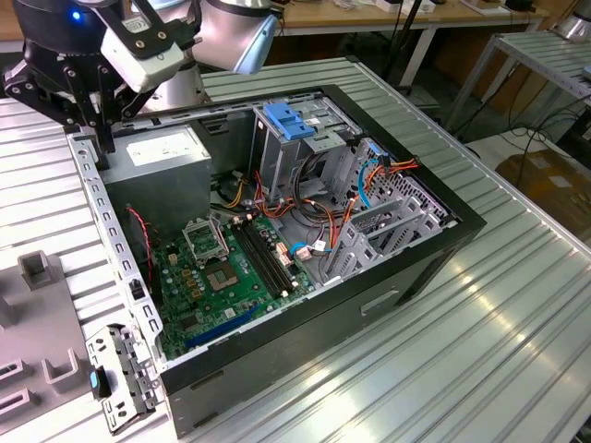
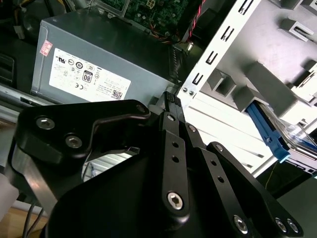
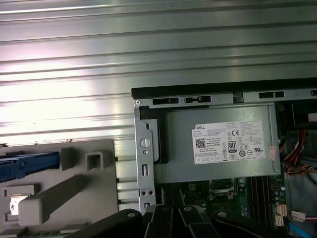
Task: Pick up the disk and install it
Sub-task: 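Reach for the disk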
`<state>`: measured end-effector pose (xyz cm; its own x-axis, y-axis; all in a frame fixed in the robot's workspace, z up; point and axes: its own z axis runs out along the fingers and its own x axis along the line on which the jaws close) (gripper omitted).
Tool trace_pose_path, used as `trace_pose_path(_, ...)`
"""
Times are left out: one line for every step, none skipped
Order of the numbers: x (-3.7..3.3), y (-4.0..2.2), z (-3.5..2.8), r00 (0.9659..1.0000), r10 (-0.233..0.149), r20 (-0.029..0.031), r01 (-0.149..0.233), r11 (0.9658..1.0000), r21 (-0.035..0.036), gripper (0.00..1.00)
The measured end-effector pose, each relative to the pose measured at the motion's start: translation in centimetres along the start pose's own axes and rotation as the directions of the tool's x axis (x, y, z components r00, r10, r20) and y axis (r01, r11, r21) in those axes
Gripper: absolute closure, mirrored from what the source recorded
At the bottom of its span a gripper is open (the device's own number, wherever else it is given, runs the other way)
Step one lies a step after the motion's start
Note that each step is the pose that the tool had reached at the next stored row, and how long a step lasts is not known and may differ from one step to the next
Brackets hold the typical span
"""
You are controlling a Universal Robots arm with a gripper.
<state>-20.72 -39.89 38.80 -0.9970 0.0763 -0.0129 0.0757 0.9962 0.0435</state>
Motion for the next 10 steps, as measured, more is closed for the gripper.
trace_pose_path(0.18, -0.02, 0.01, 1.0, 0.0, -0.0012, 0.0, 1.0, 0.0001, 0.89)
trace_pose_path(0.32, -0.03, 0.02, 1.0, 0.0, -0.0018, 0.0, 1.0, 0.0001, 0.89)
trace_pose_path(0.41, -0.03, 0.03, 1.0, 0.0, -0.0024, 0.0, 1.0, 0.0001, 0.89)
trace_pose_path(0.46, -0.04, 0.04, 1.0, 0.0, -0.0029, 0.0, 1.0, 0.0002, 0.89)
trace_pose_path(0.57, -0.05, 0.05, 1.0, 0.0, -0.0036, 0.0, 1.0, 0.0002, 0.89)
trace_pose_path(0.64, -0.05, 0.05, 1.0, 0.0, -0.0042, 0.0, 1.0, 0.0003, 0.89)
trace_pose_path(0.7, -0.06, 0.06, 1.0, 0.0, -0.0046, 0.0, 1.0, 0.0003, 0.89)
trace_pose_path(0.77, -0.06, 0.06, 1.0, 0.0, -0.0051, 0.0, 1.0, 0.0004, 0.89)
trace_pose_path(0.82, -0.07, 0.06, 1.0, 0.0, -0.0055, 0.0, 1.0, 0.0004, 0.89)
trace_pose_path(0.88, -0.07, 0.07, 1.0, 0.0, -0.0058, 0.0, 1.0, 0.0004, 0.89)
